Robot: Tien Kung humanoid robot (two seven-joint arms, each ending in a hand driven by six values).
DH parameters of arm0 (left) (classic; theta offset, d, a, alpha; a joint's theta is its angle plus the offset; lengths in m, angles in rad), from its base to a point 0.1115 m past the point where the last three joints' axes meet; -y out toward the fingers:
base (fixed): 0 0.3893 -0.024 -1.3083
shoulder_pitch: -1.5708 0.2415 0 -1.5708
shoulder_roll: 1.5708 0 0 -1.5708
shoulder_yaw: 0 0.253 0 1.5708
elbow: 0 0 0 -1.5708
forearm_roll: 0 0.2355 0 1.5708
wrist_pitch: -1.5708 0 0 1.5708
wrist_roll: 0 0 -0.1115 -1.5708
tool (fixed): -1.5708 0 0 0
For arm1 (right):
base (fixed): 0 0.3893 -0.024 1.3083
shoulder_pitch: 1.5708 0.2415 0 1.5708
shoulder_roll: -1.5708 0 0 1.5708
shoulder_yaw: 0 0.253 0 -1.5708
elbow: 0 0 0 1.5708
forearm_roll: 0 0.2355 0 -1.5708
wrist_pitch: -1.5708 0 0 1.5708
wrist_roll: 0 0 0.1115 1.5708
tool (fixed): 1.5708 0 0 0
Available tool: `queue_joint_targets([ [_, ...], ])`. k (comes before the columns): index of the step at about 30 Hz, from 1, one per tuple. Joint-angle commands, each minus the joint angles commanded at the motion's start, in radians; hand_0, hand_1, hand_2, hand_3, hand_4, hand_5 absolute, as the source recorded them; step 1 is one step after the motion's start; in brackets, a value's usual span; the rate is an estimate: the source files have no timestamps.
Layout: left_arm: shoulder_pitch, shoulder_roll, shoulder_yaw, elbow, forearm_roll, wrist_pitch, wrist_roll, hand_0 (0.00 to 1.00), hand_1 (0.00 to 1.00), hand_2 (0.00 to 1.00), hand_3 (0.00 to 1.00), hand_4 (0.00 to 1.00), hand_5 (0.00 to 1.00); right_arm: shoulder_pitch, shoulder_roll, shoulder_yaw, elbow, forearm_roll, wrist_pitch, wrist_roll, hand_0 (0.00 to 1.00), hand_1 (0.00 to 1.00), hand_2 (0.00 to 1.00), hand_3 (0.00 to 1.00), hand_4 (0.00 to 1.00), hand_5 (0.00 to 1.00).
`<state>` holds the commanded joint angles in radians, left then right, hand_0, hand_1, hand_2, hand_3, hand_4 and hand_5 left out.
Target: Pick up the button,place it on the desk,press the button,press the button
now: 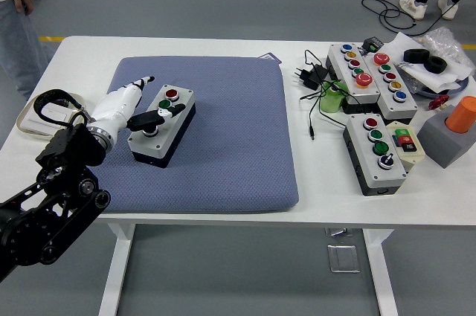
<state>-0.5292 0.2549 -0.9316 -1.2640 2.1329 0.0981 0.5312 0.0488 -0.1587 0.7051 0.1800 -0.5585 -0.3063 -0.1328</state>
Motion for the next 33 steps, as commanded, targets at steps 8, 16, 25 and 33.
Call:
queue_joint_targets([
  [8,-0.012,-0.014,0.036,0.002,0.136,-0.068,0.070,0.926,0.986,0.998,0.998,0.998,0.940,0.001,-0.001,0.004,0.000,-0.004,-0.001,0.001,0.631,0.478,0.534,0.584,0.266,0.012],
  [16,-0.025,-0.029,0.059,0.022,0.136,-0.119,0.083,0.869,0.969,0.998,0.998,0.998,0.926,0.002,-0.002,0.004,0.000,-0.006,-0.001,0.000,0.631,0.477,0.534,0.584,0.267,0.011],
  [25,-0.045,-0.066,0.035,0.093,0.136,-0.136,0.114,0.858,0.950,0.998,0.998,0.998,0.917,0.005,-0.003,0.008,0.000,-0.012,-0.002,0.000,0.632,0.476,0.532,0.584,0.266,0.011],
  [33,-0.059,-0.074,0.037,0.124,0.136,-0.197,0.108,0.821,0.933,0.998,0.998,0.998,0.843,0.006,-0.004,0.013,0.000,-0.018,-0.003,-0.001,0.631,0.472,0.531,0.584,0.267,0.010],
])
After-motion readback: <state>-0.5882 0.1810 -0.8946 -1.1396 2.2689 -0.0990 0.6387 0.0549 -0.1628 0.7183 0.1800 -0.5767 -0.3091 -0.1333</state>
